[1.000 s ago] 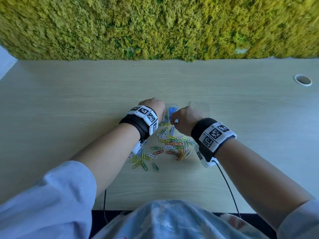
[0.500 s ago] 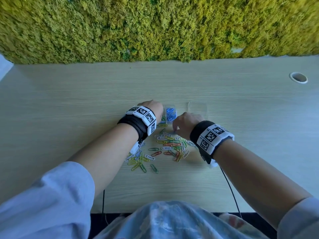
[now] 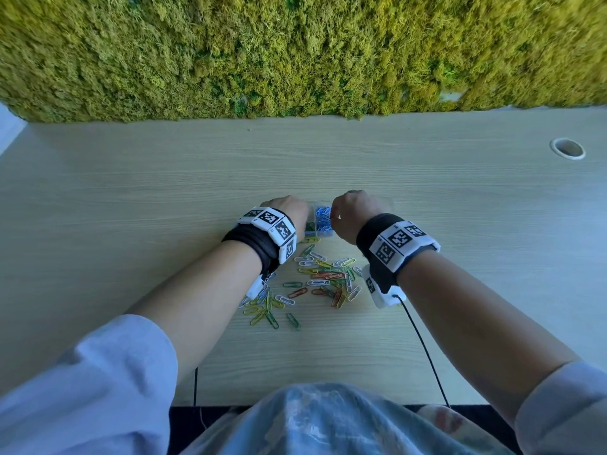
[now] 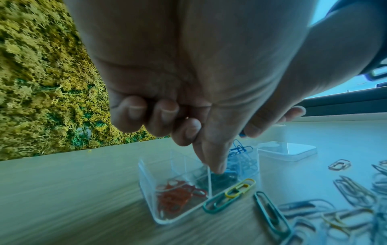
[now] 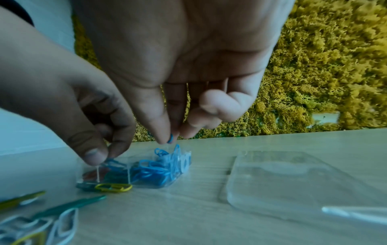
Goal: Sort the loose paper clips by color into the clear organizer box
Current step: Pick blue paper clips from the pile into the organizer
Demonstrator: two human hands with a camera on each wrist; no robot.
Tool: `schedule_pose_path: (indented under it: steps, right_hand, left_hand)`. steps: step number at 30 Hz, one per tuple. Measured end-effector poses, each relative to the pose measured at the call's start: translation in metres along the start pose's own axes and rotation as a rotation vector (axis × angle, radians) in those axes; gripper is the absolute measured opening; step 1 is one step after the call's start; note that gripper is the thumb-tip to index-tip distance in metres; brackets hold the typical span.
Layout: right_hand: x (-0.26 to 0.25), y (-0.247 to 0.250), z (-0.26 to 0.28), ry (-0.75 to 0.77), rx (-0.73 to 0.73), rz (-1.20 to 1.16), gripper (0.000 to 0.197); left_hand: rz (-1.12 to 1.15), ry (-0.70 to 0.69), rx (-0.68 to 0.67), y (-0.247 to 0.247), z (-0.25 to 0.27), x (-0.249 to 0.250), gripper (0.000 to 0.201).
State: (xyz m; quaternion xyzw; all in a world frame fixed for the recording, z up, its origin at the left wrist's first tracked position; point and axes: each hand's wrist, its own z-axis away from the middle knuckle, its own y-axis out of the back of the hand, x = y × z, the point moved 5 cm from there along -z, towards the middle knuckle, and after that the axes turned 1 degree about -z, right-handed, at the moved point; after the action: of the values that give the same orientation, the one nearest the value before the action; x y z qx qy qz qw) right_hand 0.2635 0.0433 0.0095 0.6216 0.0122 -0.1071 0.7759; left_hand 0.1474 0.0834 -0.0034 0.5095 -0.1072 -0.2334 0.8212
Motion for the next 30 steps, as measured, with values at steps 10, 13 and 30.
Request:
schedule_pose_path:
  steps: [10,13,30]
  right_hand:
    - [0.000,0.000,-0.007,-0.029,0.014,0.016,0.020]
    - [0.004,-0.001,-0.004,-0.046,0.016,-0.034,0.024]
    - [0.017,-0.010,0.011,0.015,0.060,-0.187,0.027]
  left_hand:
    - [0.082,-0.003,0.128,0.009,0.008,-0.007,0.018]
    - [0.131,0.003,0.188,0.017,0.013,-0.010,0.018]
    - [0.393,-0.016,0.285,0.019,0.019,-0.007,0.018]
